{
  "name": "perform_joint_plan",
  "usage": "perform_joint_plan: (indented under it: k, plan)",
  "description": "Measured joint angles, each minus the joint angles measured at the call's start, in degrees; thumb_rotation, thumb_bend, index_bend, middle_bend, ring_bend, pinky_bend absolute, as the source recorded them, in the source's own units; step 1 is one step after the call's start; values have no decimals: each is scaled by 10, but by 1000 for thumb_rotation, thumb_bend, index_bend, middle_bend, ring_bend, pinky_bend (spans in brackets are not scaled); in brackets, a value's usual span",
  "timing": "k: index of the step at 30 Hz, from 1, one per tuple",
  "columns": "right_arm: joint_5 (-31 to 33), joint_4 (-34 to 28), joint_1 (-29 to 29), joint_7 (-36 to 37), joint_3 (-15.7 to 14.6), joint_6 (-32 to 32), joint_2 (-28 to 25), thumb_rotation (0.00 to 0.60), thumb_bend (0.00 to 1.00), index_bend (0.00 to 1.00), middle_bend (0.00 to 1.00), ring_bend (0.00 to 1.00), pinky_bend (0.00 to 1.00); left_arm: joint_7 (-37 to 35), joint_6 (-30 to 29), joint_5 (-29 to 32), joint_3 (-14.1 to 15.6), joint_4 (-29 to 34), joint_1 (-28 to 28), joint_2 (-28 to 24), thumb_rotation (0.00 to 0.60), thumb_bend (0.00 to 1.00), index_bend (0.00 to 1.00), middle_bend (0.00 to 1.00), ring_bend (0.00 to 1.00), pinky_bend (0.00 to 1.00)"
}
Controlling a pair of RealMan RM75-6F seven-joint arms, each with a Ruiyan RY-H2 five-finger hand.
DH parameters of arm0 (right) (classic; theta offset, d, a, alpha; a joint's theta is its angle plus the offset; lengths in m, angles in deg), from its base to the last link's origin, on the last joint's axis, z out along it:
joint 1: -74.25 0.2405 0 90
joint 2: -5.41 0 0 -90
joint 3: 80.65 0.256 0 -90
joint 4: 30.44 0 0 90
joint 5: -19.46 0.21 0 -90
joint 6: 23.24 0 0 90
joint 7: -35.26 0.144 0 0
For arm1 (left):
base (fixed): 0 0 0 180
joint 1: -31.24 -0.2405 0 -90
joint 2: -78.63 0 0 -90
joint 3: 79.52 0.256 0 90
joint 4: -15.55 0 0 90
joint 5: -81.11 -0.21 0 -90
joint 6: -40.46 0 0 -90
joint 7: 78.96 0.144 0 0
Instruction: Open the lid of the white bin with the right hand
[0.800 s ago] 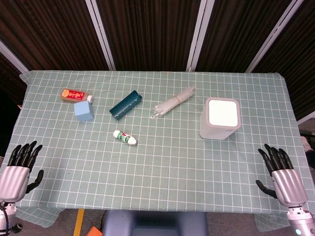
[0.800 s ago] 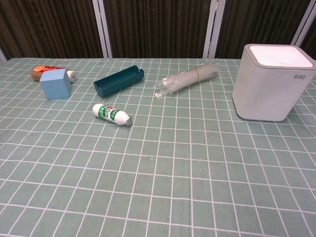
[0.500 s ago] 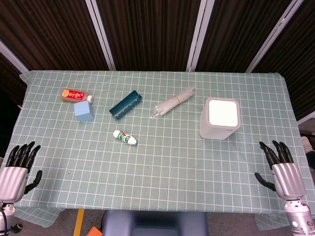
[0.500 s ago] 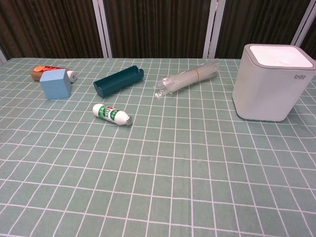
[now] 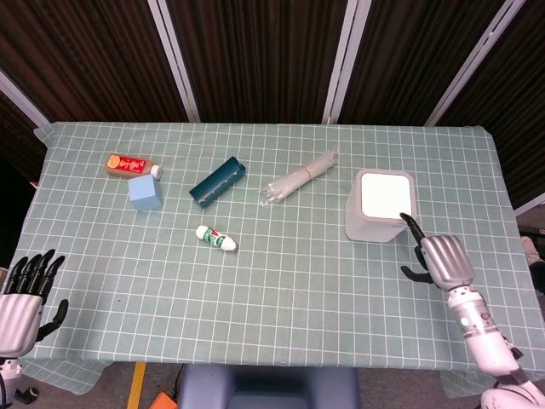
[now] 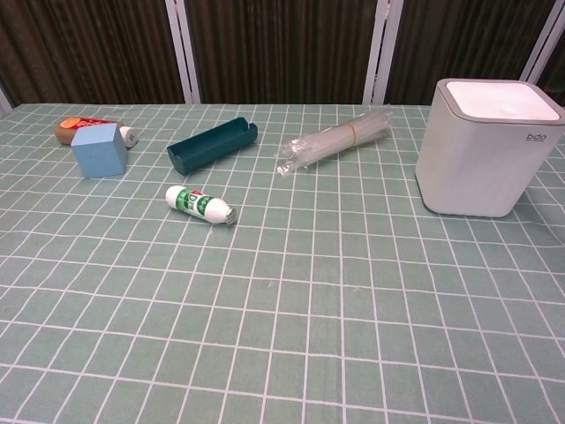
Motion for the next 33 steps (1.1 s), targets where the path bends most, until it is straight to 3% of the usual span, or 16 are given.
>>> perform_joint_plan:
  k: [5,11,16,21,24,27,29,33]
  plan:
    - [82,-8,53,-49,16,-46,9,600,442,0,1000,1000,975,-5,-4,0,-1,-2,-2,-1,600,454,0,0,0,53]
    - [135,4,82,-73,13,-83,22,600,442,7,1000,1000,975,-5,1,2,-4,-1,1,-2,600,453,0,0,0,52]
    - [157,10,97,-97,-7,-97,26,600,442,27,1000,1000,975,-1,8,7,-10,5,6,-4,600,453,0,0,0,52]
    - [140,5,89,-86,-8,-61,27,600,442,0,1000,1000,950,2,11,9,-13,10,9,-6,600,452,0,0,0,52]
    - [102,2,72,-61,-4,-5,31,600,442,0,1000,971,841,4,11,10,-14,12,10,-7,600,453,0,0,0,51]
    - [46,6,48,-36,-3,74,39,600,442,0,991,813,652,6,12,11,-14,14,10,-7,600,453,0,0,0,50]
    - [5,11,27,-24,-6,138,45,600,442,0,901,645,470,7,12,10,-14,14,11,-7,600,453,0,0,0,49]
    - [-66,15,-32,-13,-30,242,48,600,442,0,503,254,71,9,11,11,-16,15,11,-6,600,453,0,0,0,43]
